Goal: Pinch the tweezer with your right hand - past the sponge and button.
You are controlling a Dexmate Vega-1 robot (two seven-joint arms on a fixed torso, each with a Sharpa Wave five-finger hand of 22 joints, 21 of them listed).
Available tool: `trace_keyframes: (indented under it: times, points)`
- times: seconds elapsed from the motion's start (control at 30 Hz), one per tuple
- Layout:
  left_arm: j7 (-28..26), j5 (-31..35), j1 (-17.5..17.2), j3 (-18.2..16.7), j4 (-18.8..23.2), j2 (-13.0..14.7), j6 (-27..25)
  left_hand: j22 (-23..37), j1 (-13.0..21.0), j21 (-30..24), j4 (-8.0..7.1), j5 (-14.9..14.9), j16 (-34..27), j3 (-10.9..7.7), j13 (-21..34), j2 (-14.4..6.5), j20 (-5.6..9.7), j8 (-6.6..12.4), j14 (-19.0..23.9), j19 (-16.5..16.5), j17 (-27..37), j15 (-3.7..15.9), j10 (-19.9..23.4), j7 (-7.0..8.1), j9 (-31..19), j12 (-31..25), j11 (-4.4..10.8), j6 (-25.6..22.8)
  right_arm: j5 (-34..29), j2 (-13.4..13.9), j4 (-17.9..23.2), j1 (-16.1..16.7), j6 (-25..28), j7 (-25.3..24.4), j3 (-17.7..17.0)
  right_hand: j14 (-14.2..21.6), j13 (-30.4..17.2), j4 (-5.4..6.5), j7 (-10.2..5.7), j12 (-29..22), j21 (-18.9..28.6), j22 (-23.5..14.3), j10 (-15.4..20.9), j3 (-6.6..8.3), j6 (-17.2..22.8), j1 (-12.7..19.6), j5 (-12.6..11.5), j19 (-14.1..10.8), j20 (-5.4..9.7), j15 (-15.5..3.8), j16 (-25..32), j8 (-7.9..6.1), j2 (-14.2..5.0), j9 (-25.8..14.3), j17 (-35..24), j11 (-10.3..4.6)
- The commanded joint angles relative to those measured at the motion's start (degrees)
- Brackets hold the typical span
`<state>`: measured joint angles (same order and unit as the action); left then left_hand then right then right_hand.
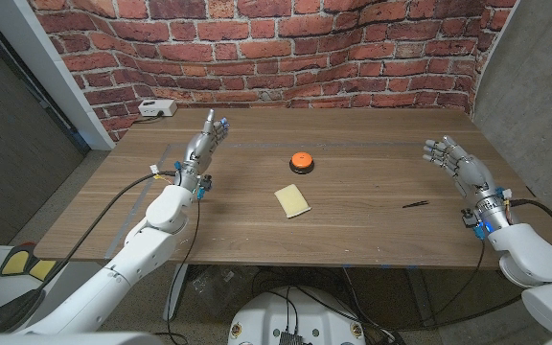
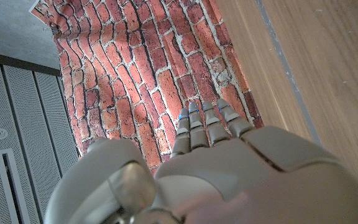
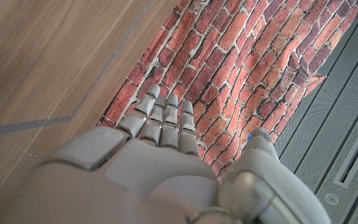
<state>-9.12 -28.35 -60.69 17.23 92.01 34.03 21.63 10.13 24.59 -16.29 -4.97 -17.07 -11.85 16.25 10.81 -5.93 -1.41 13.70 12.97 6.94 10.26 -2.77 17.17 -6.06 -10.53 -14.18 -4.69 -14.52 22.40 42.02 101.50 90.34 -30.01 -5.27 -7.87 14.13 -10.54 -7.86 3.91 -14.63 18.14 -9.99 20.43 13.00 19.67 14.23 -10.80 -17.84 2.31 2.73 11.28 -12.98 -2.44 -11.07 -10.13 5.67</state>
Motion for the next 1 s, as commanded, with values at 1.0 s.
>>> trace_keyframes:
  times: [1.0]
  points:
    - [-2.02,1.8,-0.15,-1.33,-1.62,-2.31,4.32,0.12,0.4,0.8,0.25,0.19,0.22,0.12,0.17,-0.53,0.0,-0.23,0.7,0.77,0.26,0.06,0.78,-0.38,-0.21,0.48,0.09,-1.34,-42.54,-2.52,3.99,2.27,5.75,-15.71,-8.69,7.54,0.15,-2.24,-3.87,-0.11,-0.55,-0.26,6.3,2.05,5.84,10.74,0.02,-8.14,2.27,-4.26,-0.27,-0.03,2.69,-0.25,0.08,-5.66]
